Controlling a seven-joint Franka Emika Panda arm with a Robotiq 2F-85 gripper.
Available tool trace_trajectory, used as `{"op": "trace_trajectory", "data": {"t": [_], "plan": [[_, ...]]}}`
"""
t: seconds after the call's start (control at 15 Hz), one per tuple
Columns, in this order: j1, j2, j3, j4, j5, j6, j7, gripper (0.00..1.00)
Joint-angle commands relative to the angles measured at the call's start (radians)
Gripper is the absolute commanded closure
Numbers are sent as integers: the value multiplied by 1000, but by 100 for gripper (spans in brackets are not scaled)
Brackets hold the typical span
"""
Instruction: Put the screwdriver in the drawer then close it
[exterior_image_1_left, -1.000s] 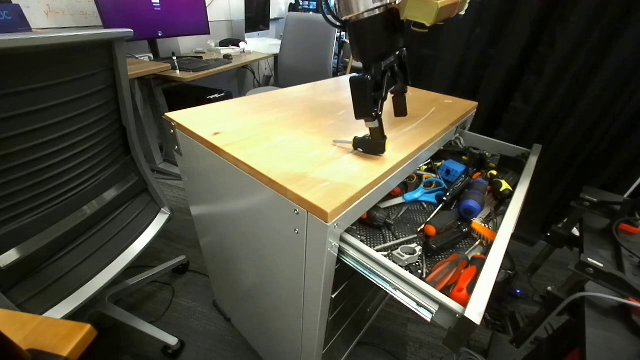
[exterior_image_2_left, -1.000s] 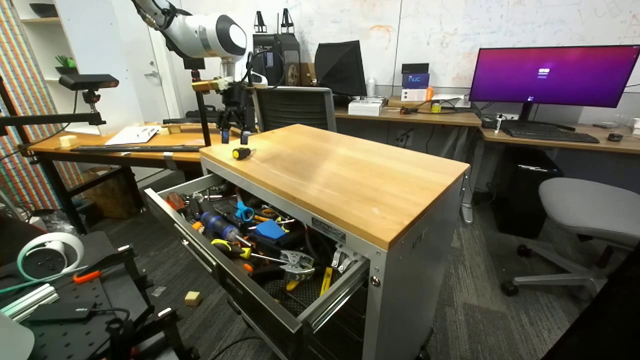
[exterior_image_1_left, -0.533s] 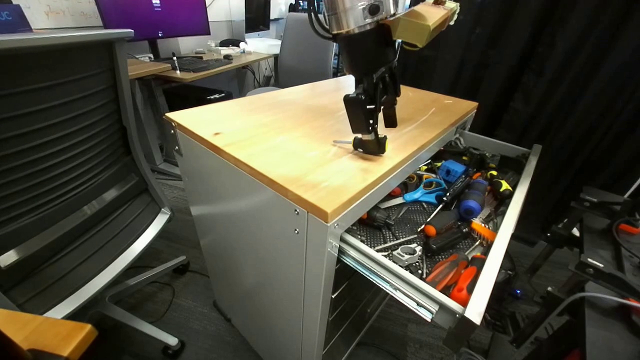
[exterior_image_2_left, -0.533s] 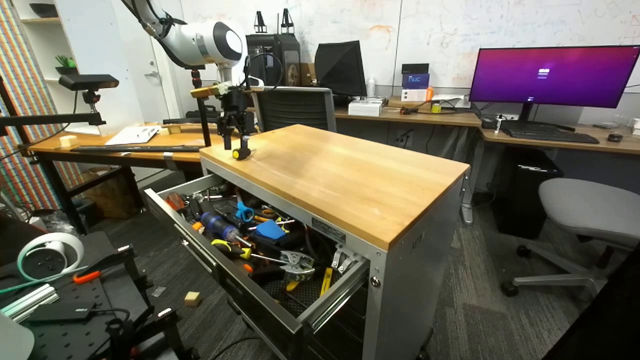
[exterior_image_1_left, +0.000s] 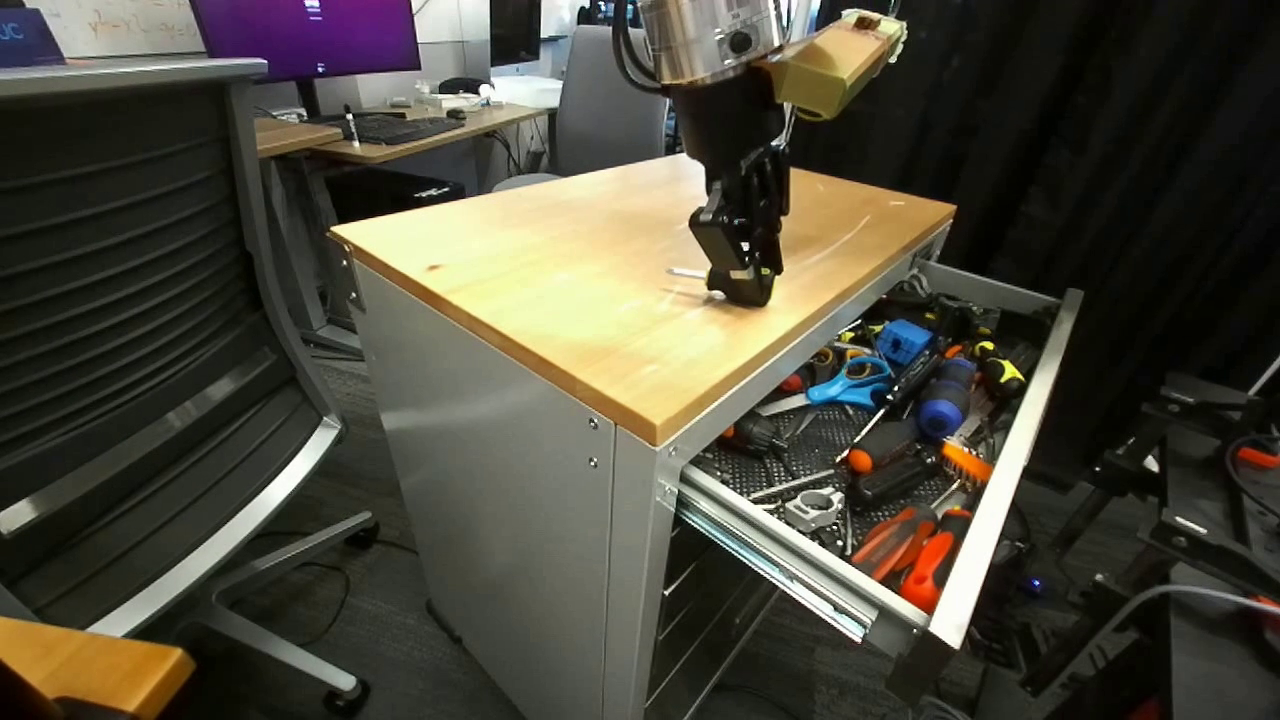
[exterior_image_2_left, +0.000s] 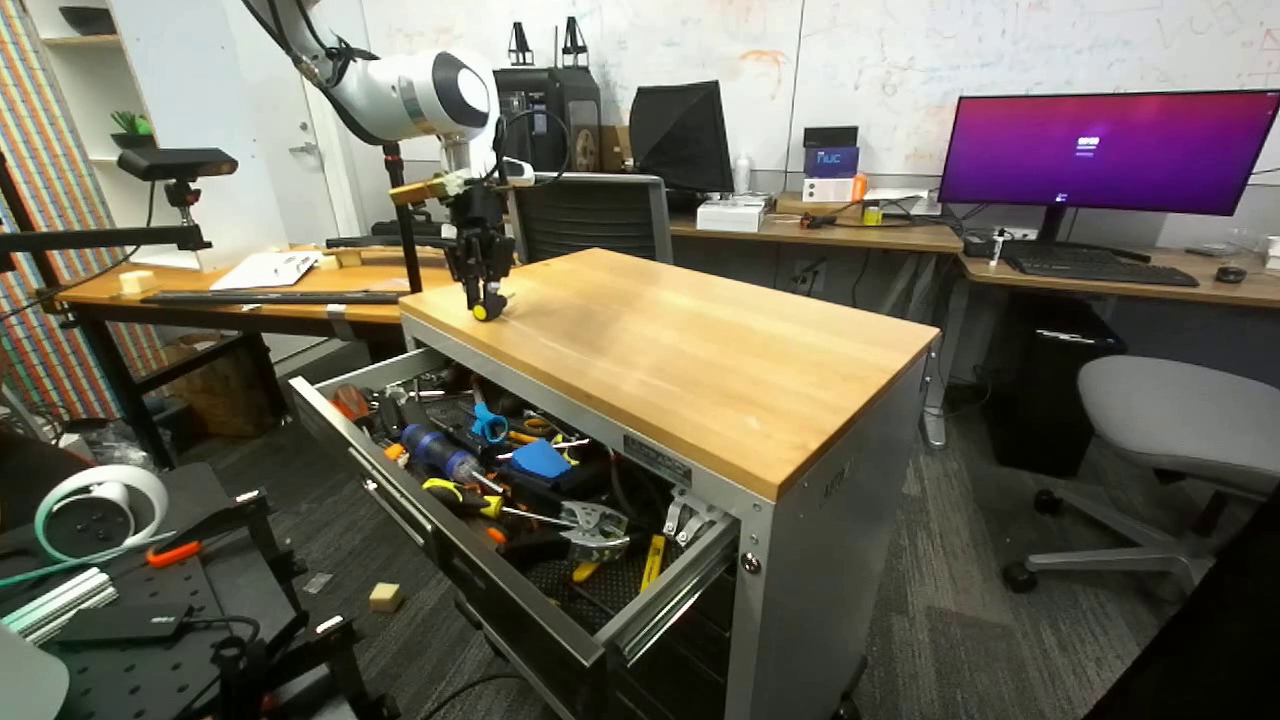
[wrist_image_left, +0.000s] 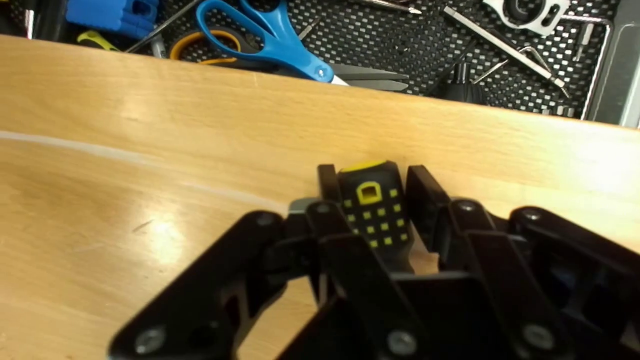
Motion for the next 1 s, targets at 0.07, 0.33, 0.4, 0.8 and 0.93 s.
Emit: {"op": "trace_trajectory", "data": {"t": [0.07, 0.33, 0.4, 0.8, 0.93], "plan": [[14, -31, -20, -9, -6, -40, 30, 84], [2, -182, 5, -147, 49, -139, 36, 85], [-3, -224, 17, -196, 70, -152, 34, 85], [0, -307, 71, -366, 137, -113, 42, 86], [5, -289, 76, -377, 103, -79, 71, 86]]}}
